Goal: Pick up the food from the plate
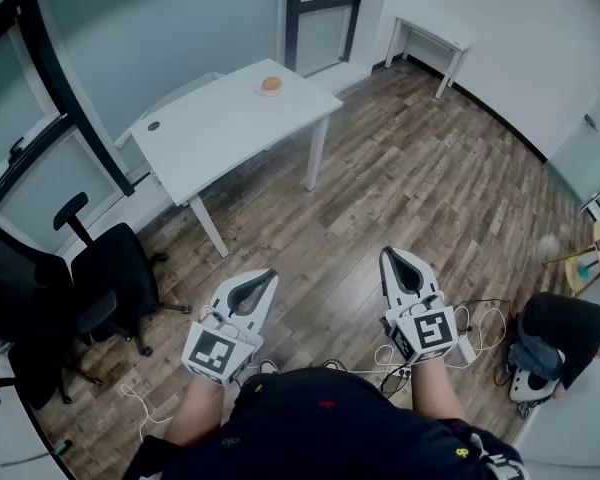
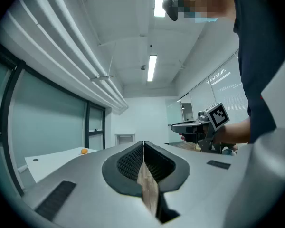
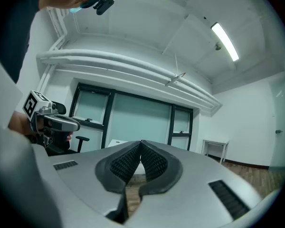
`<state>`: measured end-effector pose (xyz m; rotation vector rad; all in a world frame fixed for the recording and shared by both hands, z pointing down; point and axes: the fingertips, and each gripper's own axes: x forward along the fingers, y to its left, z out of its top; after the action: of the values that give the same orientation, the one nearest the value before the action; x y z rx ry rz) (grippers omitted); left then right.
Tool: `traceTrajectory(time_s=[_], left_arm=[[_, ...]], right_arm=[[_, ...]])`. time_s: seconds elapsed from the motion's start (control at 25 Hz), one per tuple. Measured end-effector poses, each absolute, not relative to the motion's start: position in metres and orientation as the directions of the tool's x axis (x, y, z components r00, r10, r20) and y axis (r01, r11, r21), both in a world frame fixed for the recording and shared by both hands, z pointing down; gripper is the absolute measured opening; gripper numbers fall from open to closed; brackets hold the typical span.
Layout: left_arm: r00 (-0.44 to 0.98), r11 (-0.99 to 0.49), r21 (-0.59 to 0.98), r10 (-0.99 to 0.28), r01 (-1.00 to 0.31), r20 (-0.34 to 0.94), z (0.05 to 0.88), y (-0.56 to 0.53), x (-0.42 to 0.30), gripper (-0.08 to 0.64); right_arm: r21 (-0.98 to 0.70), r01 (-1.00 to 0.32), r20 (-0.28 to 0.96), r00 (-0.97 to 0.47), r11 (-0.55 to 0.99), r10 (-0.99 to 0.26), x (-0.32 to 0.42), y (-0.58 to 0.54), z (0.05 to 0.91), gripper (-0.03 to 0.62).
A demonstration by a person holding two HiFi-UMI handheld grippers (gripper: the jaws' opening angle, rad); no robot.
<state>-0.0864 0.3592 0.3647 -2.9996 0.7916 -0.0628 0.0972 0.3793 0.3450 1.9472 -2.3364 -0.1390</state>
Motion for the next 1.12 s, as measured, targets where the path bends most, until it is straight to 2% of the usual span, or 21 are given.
traceTrajectory(time_s=[0.44,0.6,1.0,1.12], left_arm=[[0.856,-0.857,-0.064,-0.515,-0.512,0.038,0.365,0.355,-0.096,0.026],[0.853,-0.853,-0.066,-0.521,-0.518,0.033,0.363,0.359,-0.102,0.026],[0.828,-0.826,-0.069,-0.561,-0.559,0.014,0.354,0.338,-0.161,0.026],[0.817,-0.815,-0.067,-0.577,-0.576,0.008,0.358,0.327,-0.184,0.026]], right_arm=[[0.157,-0.965,0.033,-0.205,0.208,-0.978,0.086,0.379,0.354,0.025],[0.116,-0.971,0.001,-0.210,0.209,-0.978,0.083,0.381,0.350,0.025],[0.141,-0.961,0.035,-0.235,0.238,-0.971,0.030,0.354,0.343,0.025],[0.146,-0.958,-0.005,-0.251,0.248,-0.968,0.014,0.345,0.343,0.025]])
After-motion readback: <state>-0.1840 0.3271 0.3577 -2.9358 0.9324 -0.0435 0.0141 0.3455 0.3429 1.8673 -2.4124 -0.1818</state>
